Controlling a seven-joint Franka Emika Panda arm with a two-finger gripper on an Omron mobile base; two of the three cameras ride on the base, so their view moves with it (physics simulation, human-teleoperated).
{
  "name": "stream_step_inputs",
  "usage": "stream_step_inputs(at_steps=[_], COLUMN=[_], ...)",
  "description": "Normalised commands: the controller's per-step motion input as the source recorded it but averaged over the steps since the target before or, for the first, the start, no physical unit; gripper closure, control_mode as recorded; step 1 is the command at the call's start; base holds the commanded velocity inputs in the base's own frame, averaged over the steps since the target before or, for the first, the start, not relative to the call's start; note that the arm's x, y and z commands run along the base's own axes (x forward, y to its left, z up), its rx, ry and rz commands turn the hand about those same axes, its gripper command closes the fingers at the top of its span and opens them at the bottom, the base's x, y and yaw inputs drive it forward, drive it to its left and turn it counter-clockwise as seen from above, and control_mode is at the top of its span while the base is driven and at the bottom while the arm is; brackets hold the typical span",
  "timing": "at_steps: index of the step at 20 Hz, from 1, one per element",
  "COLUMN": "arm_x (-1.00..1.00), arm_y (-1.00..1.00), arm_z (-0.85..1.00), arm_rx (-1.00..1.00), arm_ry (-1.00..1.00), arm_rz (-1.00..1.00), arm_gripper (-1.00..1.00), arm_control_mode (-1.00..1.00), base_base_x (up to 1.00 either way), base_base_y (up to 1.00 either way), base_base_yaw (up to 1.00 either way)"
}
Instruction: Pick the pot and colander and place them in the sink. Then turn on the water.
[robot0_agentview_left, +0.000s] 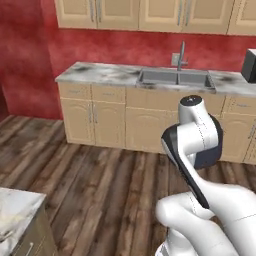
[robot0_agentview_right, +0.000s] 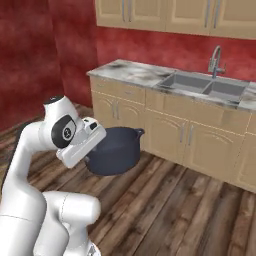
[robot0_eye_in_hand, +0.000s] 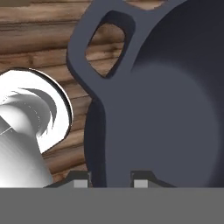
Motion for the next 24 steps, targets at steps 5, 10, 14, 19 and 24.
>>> stream_step_inputs(at_steps=[5, 10, 14, 19, 24], arm_x=[0.0, 0.0, 0.0, 0.0, 0.0], arm_y=[0.0, 0.0, 0.0, 0.0, 0.0], arm_z=[0.0, 0.0, 0.0, 0.0, 0.0], arm_rx=[0.0, 0.0, 0.0, 0.0, 0.0], arm_ry=[0.0, 0.0, 0.0, 0.0, 0.0], arm_rz=[0.0, 0.0, 0.0, 0.0, 0.0], arm_gripper=[1.0, 1.0, 1.0, 1.0, 1.0], arm_control_mode=[1.0, 1.0, 1.0, 1.0, 1.0], base_base_x=[0.93, 1.0, 1.0, 1.0, 1.0], base_base_y=[0.19, 0.53, 0.58, 0.23, 0.09], base_base_yaw=[-0.57, -0.4, -0.29, -0.19, -0.15])
